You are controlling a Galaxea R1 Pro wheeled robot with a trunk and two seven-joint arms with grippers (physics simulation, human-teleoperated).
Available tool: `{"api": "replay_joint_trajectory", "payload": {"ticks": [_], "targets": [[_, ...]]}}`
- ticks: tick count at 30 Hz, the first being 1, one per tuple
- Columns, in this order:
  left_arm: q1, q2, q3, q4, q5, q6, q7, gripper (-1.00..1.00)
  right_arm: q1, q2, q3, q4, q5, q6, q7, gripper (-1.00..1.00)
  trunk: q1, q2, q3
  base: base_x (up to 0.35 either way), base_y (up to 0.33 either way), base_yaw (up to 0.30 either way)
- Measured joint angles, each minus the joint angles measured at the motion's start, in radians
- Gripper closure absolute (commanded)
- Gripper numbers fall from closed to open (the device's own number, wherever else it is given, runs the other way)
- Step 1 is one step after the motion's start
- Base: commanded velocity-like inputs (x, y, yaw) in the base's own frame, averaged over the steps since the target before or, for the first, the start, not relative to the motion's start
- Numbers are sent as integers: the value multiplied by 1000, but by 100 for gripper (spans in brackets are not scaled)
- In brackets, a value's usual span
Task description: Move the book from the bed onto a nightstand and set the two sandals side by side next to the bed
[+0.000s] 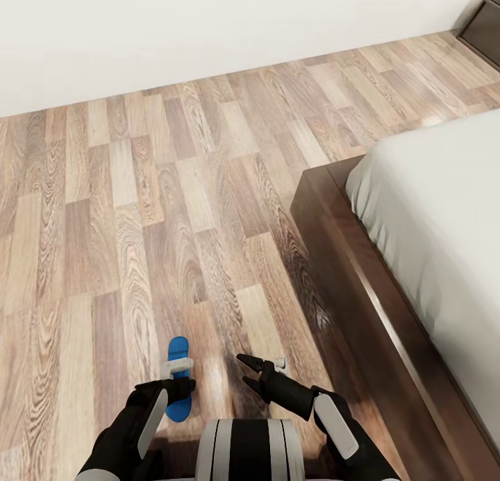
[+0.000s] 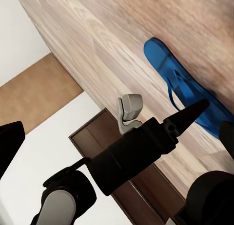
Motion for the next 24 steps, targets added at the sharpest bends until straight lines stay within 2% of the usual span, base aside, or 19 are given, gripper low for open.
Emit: {"api": "replay_joint_trajectory", "payload": {"ticks": [5, 6, 24], "targets": [[0, 0, 0, 0, 0, -3, 0, -100, 0, 0, 0, 0, 0, 0, 0, -100, 0, 0, 0, 0, 0, 0], [0, 0, 0, 0, 0, -3, 0, 100, 0, 0, 0, 0, 0, 0, 0, -100, 0, 0, 0, 0, 0, 0], [0, 0, 0, 0, 1, -3, 1, 100, 0, 0, 0, 0, 0, 0, 0, -100, 0, 0, 0, 0, 0, 0]]}}
